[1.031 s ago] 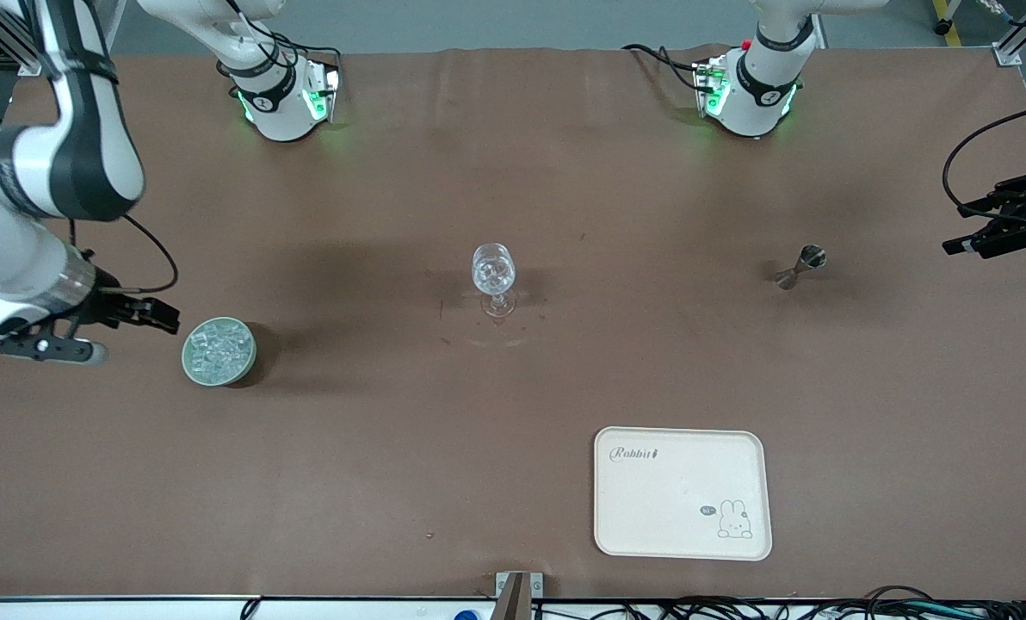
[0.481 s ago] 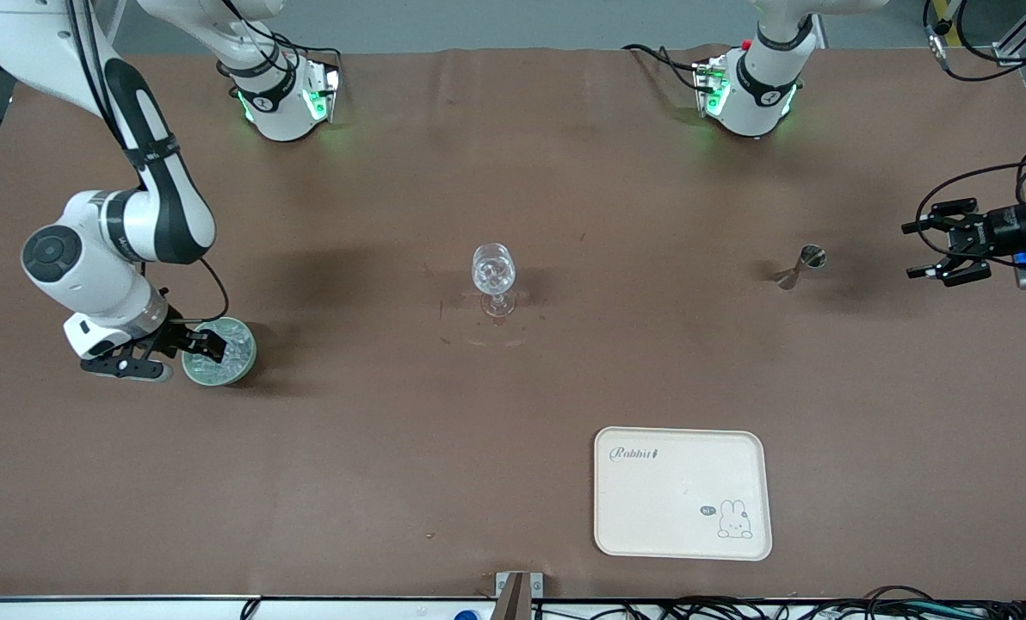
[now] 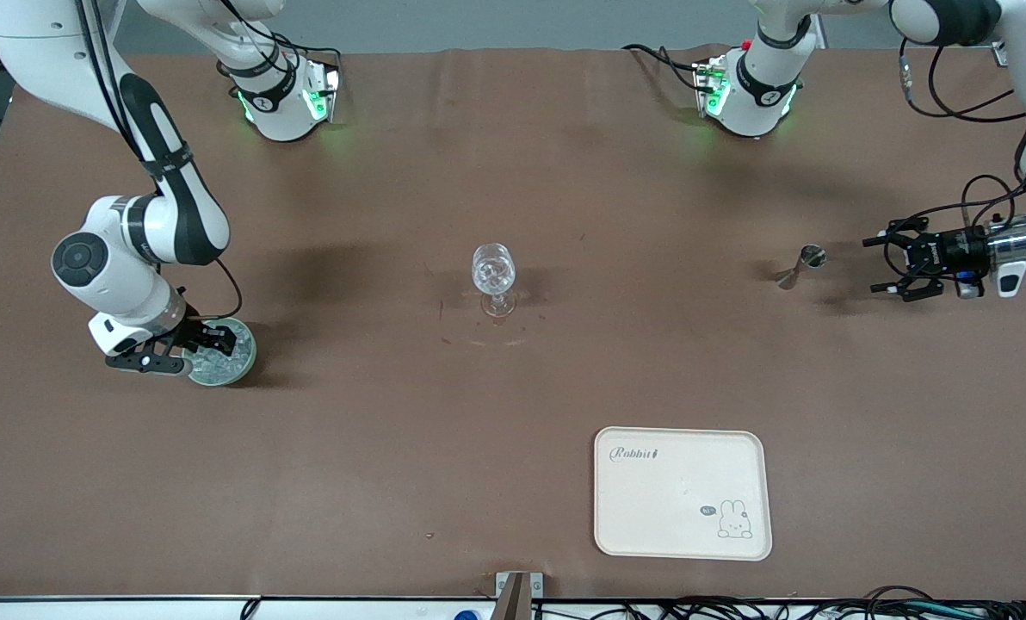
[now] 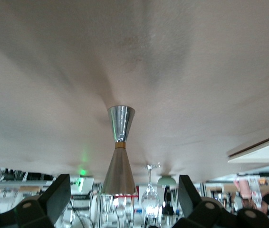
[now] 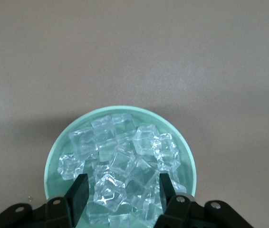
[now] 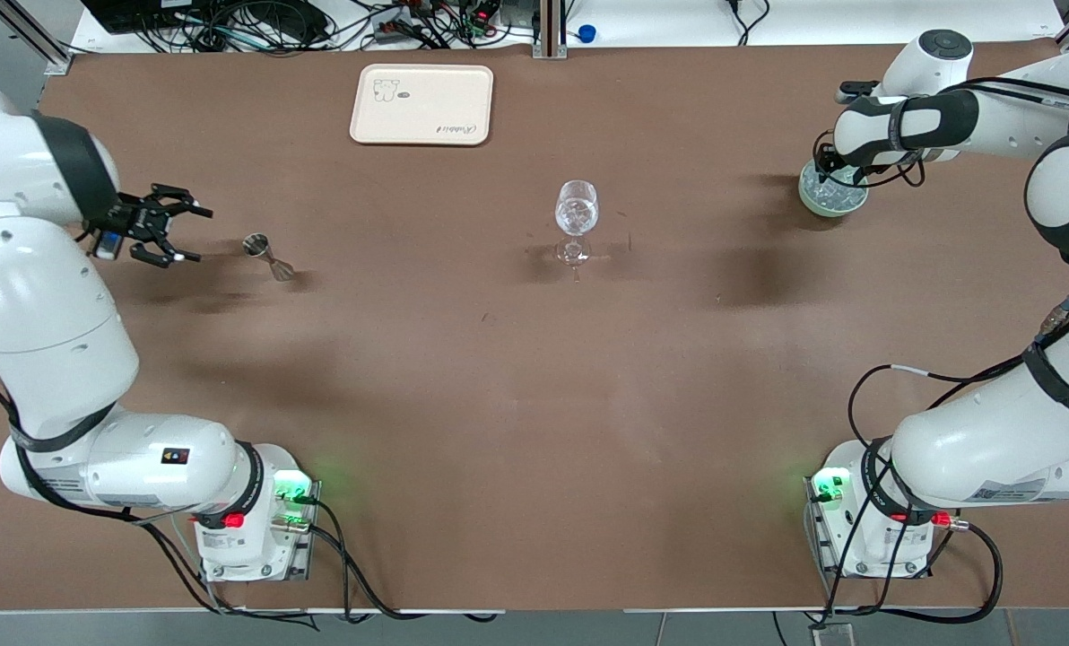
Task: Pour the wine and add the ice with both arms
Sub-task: 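Grasp ice with the right gripper while the left gripper grasps the jigger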
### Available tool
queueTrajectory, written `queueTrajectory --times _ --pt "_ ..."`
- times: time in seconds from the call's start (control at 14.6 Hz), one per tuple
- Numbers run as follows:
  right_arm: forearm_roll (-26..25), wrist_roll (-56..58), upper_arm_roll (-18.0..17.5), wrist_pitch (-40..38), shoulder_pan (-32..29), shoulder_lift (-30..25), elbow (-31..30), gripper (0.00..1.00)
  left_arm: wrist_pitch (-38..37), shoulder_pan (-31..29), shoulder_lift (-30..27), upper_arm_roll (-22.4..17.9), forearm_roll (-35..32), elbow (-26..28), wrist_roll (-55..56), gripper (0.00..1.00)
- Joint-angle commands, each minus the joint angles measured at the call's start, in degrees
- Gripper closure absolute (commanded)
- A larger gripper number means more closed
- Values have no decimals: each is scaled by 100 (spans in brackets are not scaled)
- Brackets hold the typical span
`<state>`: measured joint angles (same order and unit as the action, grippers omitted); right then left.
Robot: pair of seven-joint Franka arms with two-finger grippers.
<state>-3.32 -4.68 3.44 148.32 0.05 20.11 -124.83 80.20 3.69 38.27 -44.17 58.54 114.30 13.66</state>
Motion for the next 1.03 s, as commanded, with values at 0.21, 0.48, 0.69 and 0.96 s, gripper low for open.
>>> queueTrajectory --times 0.21,0.48,0.69,0.96 --pt "-46 -68 -1 -48 127 -7 -103 36 -215 88 523 -13 982 733 -899 0" --pt "-46 -68 -10 -49 127 72 -103 41 -206 115 700 189 1449 1164 -1252 0" --pt "-37 -68 -10 -49 144 107 -95 44 -206 71 708 330 1590 1392 -1304 5" --pt "-37 -68 -10 -49 145 124 -86 56 -224 71 700 382 1783 1481 -1366 9"
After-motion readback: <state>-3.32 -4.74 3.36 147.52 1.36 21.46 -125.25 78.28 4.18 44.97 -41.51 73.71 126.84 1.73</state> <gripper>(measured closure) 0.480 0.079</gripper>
